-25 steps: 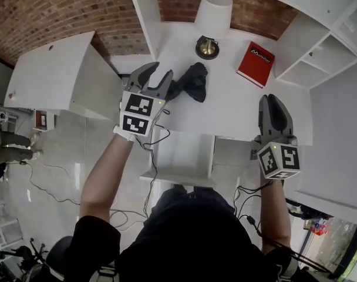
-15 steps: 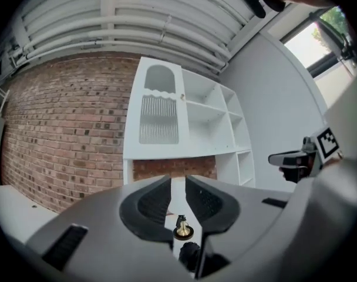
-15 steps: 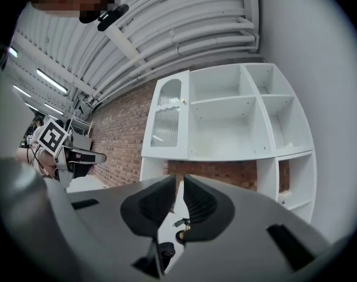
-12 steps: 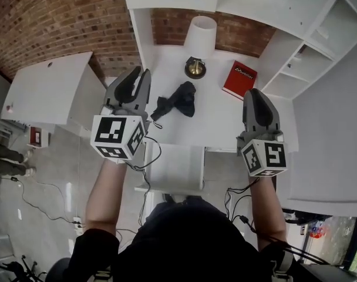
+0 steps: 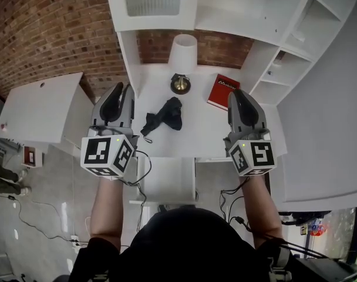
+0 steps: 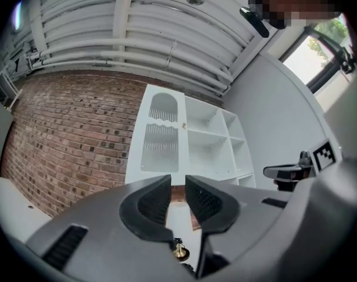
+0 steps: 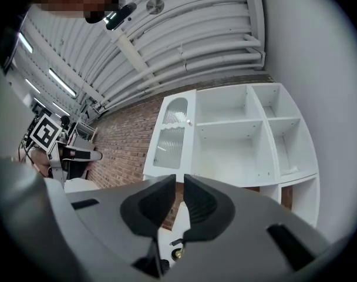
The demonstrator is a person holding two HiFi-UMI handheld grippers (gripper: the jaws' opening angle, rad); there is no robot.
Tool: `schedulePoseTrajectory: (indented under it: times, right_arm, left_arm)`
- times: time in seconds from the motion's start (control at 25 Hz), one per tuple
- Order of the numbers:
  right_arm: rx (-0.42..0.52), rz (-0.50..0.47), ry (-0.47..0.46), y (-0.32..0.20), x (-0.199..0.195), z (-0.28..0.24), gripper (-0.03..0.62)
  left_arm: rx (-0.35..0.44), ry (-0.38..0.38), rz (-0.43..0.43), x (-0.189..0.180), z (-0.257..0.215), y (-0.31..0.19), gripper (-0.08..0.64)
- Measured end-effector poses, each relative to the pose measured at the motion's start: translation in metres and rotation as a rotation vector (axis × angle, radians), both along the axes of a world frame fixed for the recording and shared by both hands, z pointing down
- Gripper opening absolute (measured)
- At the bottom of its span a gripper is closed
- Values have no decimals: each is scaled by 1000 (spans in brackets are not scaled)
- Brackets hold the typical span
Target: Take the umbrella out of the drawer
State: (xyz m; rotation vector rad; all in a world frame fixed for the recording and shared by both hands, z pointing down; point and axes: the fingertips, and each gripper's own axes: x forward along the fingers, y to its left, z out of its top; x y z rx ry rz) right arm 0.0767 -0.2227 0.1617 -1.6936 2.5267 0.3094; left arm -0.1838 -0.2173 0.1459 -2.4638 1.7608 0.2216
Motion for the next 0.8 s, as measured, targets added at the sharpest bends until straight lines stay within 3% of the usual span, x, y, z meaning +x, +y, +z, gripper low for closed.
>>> schedulePoseTrajectory:
  times: [0.32,0.8]
  right_arm:
    - [17,12,-3,5,11,-7,38]
    - [30,7,-34,5,22,-5,38]
  left_arm:
    - [29,-2,0,6,-4,3,71]
    - [8,-3,15,18,4,-3,71]
